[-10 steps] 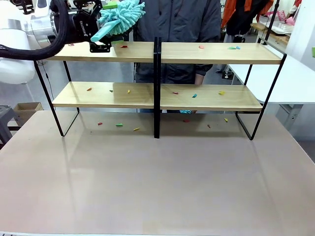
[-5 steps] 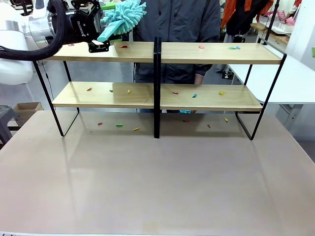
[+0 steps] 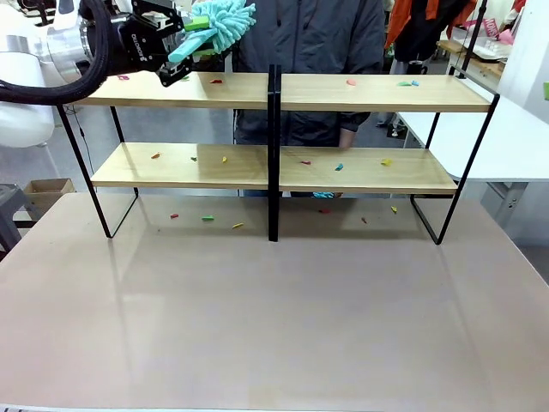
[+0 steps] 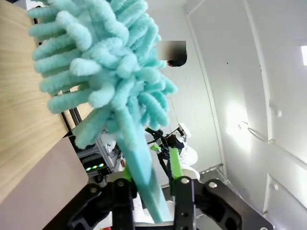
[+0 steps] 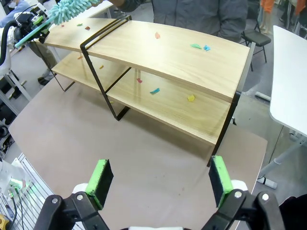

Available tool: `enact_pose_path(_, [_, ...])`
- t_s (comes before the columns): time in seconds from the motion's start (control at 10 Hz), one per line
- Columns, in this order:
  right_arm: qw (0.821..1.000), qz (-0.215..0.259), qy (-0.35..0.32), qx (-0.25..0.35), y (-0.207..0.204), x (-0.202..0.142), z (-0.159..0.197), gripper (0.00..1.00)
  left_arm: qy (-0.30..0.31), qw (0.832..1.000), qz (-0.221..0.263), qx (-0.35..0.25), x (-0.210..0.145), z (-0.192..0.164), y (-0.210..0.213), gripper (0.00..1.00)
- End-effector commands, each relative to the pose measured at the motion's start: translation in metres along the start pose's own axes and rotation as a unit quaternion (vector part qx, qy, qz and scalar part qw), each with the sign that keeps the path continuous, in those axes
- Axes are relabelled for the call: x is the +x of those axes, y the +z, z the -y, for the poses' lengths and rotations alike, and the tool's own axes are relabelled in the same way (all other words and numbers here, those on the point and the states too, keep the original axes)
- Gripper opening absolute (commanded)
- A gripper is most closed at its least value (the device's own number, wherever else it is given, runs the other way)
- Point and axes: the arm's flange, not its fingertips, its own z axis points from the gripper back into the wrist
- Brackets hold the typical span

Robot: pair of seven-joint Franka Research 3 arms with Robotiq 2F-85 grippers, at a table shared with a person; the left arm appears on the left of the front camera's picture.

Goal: Clean the shelves.
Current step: Pick up the Duster when the human hands it over.

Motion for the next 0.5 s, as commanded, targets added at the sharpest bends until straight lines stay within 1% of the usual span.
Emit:
enact_pose_path(0.0, [1.000, 0.001, -0.001, 0.001, -0.0002, -0.0003, 0.0004, 1.00, -0.001, 1.000, 0.005, -0.010, -0.0005, 0.0022, 0.0023, 0.00])
enact_pose_path(0.4, [1.000, 0.001, -0.001, 0.001, -0.0002, -0.0003, 0.0004, 1.00, -0.007, 1.000, -0.006, -0.012, -0.0032, 0.0066, 0.0040, 0.00])
